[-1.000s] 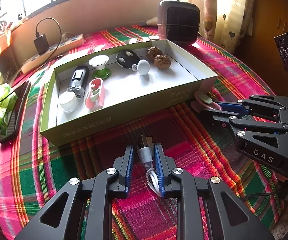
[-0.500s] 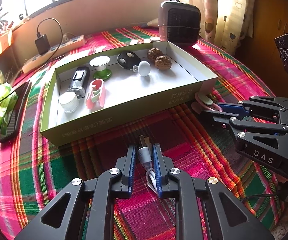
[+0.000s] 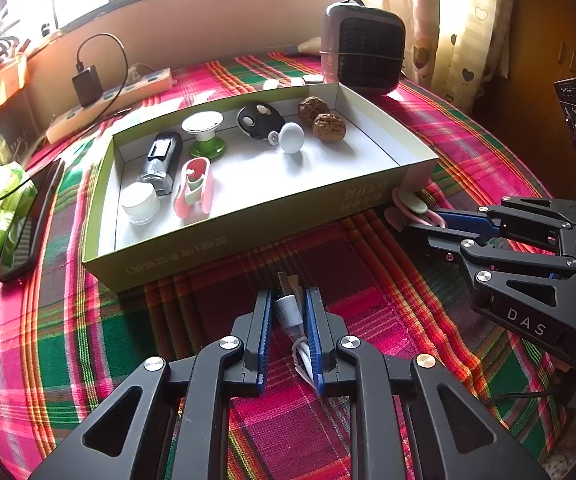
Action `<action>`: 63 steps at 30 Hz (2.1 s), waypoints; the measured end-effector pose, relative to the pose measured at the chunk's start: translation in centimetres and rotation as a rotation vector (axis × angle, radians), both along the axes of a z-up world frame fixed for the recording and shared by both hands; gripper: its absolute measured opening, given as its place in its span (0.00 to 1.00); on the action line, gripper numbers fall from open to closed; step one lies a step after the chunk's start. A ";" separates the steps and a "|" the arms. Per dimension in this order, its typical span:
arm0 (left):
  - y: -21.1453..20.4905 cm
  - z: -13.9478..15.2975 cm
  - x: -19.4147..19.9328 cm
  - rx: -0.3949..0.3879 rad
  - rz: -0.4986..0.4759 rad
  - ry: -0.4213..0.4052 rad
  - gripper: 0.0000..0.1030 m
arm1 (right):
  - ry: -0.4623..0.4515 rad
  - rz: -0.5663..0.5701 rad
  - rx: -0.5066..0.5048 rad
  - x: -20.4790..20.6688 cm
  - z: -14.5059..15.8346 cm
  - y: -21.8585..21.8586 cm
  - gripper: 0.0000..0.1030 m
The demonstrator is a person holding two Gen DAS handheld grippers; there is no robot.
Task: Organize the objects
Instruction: 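Carry the white cable with the left tool while the right tool carries the pink holder to the tray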
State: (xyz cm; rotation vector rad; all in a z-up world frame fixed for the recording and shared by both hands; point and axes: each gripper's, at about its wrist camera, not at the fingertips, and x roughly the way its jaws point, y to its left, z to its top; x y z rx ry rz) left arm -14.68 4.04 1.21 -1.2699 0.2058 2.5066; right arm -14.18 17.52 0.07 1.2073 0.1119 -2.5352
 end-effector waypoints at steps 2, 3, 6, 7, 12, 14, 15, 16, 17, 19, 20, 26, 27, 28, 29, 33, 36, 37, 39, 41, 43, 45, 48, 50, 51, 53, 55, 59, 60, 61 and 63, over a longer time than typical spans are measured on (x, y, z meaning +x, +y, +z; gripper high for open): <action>0.0 0.0 0.0 0.000 0.001 0.000 0.14 | 0.003 0.003 -0.003 0.0 0.1 0.0 0.18; -0.1 0.0 0.0 0.003 0.001 -0.001 0.14 | 0.002 0.005 -0.004 0.0 0.1 0.0 0.18; -0.1 0.2 0.0 0.009 0.003 0.004 0.14 | 0.003 0.010 -0.008 0.1 0.1 -0.1 0.18; -0.1 0.3 0.0 0.011 0.004 0.006 0.14 | 0.005 0.011 -0.010 0.1 0.2 -0.1 0.18; -0.2 0.6 0.1 0.019 0.007 0.009 0.14 | 0.009 0.011 -0.015 0.2 0.4 -0.1 0.18; -0.3 0.8 0.2 0.027 0.009 0.011 0.14 | 0.012 0.011 -0.017 0.3 0.5 -0.1 0.18; -0.3 0.9 0.2 0.029 0.009 0.013 0.14 | 0.014 0.012 -0.018 0.3 0.6 -0.1 0.18; -0.3 1.0 0.2 0.030 0.010 0.016 0.14 | 0.017 0.012 -0.020 0.3 0.8 -0.1 0.18; -0.3 1.1 0.2 0.032 0.010 0.019 0.14 | 0.019 0.013 -0.021 0.4 0.9 -0.1 0.18; -0.4 1.4 0.2 0.037 0.012 0.024 0.14 | 0.026 0.014 -0.023 0.4 1.2 -0.2 0.18; -0.4 1.6 0.2 0.041 0.011 0.027 0.14 | 0.029 0.015 -0.024 0.4 1.3 -0.2 0.18; -0.6 2.4 -0.3 0.055 0.023 0.042 0.14 | 0.052 0.014 -0.031 0.3 2.3 -0.2 0.18; -0.6 2.6 -0.4 0.054 0.024 0.046 0.14 | 0.056 0.013 -0.032 0.2 2.5 -0.2 0.18; -0.6 2.8 -0.5 0.058 0.026 0.049 0.14 | 0.059 0.014 -0.033 0.2 2.7 -0.2 0.18; -0.6 3.0 -0.5 0.062 0.025 0.052 0.14 | 0.062 0.015 -0.034 0.1 2.8 -0.2 0.18; -0.5 3.4 -1.0 0.065 0.023 0.062 0.14 | 0.068 0.016 -0.028 -0.2 3.1 -0.3 0.18; -0.4 3.7 -1.3 0.069 0.022 0.068 0.14 | 0.074 0.019 -0.029 -0.3 3.4 -0.4 0.18; -0.4 3.8 -1.4 0.070 0.022 0.070 0.14 | 0.077 0.019 -0.027 -0.3 3.5 -0.4 0.18; -0.4 4.0 -1.6 0.073 0.021 0.074 0.14 | 0.079 0.019 -0.028 -0.5 3.6 -0.4 0.18; -0.4 4.2 -1.8 0.078 0.019 0.077 0.14 | 0.083 0.018 -0.027 -0.7 3.8 -0.5 0.18; -0.3 4.4 -2.1 0.077 0.018 0.083 0.14 | 0.086 0.017 -0.027 -1.0 3.9 -0.5 0.18; -0.3 4.5 -2.5 0.080 0.020 0.083 0.14 | 0.089 0.018 -0.024 -1.3 4.0 -0.6 0.18; -0.3 4.5 -3.2 0.090 0.021 0.080 0.14 | 0.090 0.020 -0.020 -1.9 4.1 -0.7 0.18; -0.4 4.5 -3.8 0.097 0.024 0.076 0.14 | 0.090 0.020 -0.016 -2.4 4.1 -0.9 0.18; -0.4 4.5 -4.2 0.100 0.027 0.072 0.14 | 0.088 0.021 -0.015 -2.6 4.1 -0.9 0.18; -0.3 4.5 -4.7 0.105 0.032 0.071 0.14 | 0.090 0.023 -0.010 -3.0 4.2 -1.0 0.18; -0.3 4.6 -5.2 0.107 0.033 0.073 0.14 | 0.089 0.023 -0.006 -3.5 4.2 -1.1 0.18; -0.2 4.4 -6.4 0.114 0.038 0.062 0.14 | 0.084 0.022 -0.007 -4.5 4.1 -1.1 0.18; -0.2 4.3 -6.6 0.113 0.040 0.059 0.14 | 0.083 0.022 -0.005 -4.8 4.1 -1.1 0.18; -0.2 4.2 -6.9 0.116 0.043 0.054 0.14 | 0.082 0.022 -0.001 -5.0 4.0 -1.2 0.18; -0.1 4.0 -7.4 0.121 0.047 0.047 0.14 | 0.077 0.019 0.002 -5.6 3.9 -1.2 0.18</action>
